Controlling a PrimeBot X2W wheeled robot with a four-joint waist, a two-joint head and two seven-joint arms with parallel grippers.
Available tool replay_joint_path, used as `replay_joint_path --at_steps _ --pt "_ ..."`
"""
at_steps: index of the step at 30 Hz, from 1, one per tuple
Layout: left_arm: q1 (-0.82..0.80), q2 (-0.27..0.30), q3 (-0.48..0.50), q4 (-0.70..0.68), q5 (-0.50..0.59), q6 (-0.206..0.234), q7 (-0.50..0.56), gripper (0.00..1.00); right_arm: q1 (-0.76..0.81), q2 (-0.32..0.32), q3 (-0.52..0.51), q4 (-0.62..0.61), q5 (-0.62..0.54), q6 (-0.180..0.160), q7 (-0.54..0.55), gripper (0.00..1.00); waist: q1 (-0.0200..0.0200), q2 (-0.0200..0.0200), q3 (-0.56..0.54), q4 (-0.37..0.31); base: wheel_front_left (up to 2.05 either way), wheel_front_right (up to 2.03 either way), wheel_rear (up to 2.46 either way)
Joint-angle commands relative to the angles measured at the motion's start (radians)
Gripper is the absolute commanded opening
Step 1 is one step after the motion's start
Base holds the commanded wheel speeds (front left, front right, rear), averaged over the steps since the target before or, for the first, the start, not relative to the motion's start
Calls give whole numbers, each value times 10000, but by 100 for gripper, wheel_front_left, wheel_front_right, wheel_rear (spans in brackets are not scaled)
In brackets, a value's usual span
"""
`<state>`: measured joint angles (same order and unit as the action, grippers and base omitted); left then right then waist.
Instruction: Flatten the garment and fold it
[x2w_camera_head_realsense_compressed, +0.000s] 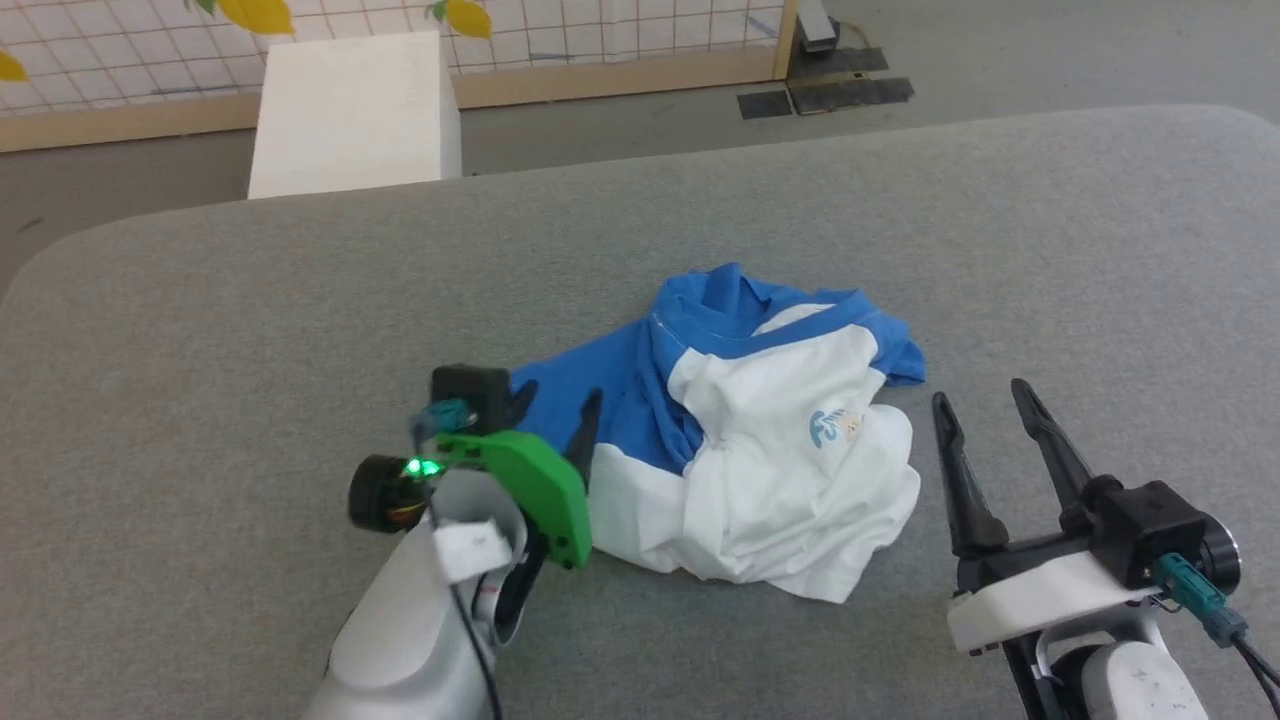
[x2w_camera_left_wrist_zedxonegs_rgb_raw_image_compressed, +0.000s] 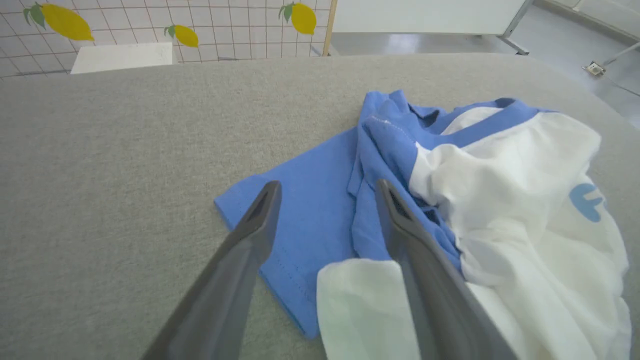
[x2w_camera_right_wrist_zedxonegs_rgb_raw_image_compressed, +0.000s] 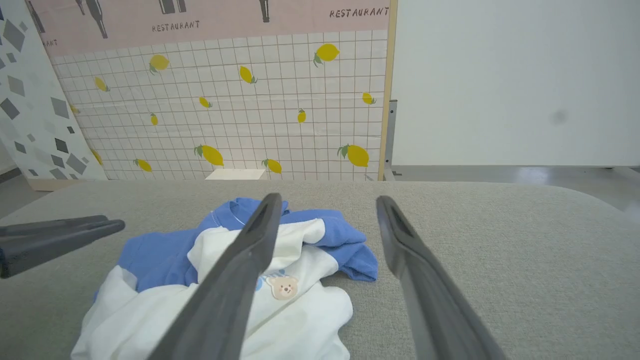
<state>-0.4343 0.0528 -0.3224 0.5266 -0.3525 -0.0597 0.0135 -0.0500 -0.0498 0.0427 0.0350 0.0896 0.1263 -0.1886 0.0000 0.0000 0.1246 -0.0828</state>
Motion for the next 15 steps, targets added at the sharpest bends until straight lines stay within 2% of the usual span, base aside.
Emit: replay_joint_path --at_steps 1,3,8,11,12,13,14,15 --pt "-396 -22 -252 331 -270 70 336 100 -202 -4 78 49 90 44 -97 100 0 0 184 -240 0 0 0" --pt "-844 -23 -712 844 -598 80 925 100 -276 -4 157 111 127 44 -135 100 0 0 258 -374 0 0 0" --pt "-1719 -24 -1606 2040 -808 504 2530 100 -378 -4 254 270 165 44 -234 100 0 0 373 -650 0 0 0" --pt "-1935 -24 -1851 2168 -1138 573 3043 100 -387 -4 260 327 169 44 -280 100 0 0 374 -742 0 0 0" --pt "-1988 -25 -1984 2192 -1196 555 3234 71 -383 -4 258 345 169 44 -296 100 0 0 368 -763 0 0 0" --pt "-2016 -25 -2074 2204 -1235 540 3372 19 -380 -4 256 361 168 44 -306 100 0 0 358 -774 0 0 0" --pt "-2051 -25 -2173 2185 -1247 515 3456 0 -374 -4 250 384 165 44 -317 100 0 0 335 -778 0 0 0" --pt "-2070 -25 -2216 2127 -1269 510 3429 0 -363 -4 242 409 159 44 -324 100 0 0 303 -776 0 0 0"
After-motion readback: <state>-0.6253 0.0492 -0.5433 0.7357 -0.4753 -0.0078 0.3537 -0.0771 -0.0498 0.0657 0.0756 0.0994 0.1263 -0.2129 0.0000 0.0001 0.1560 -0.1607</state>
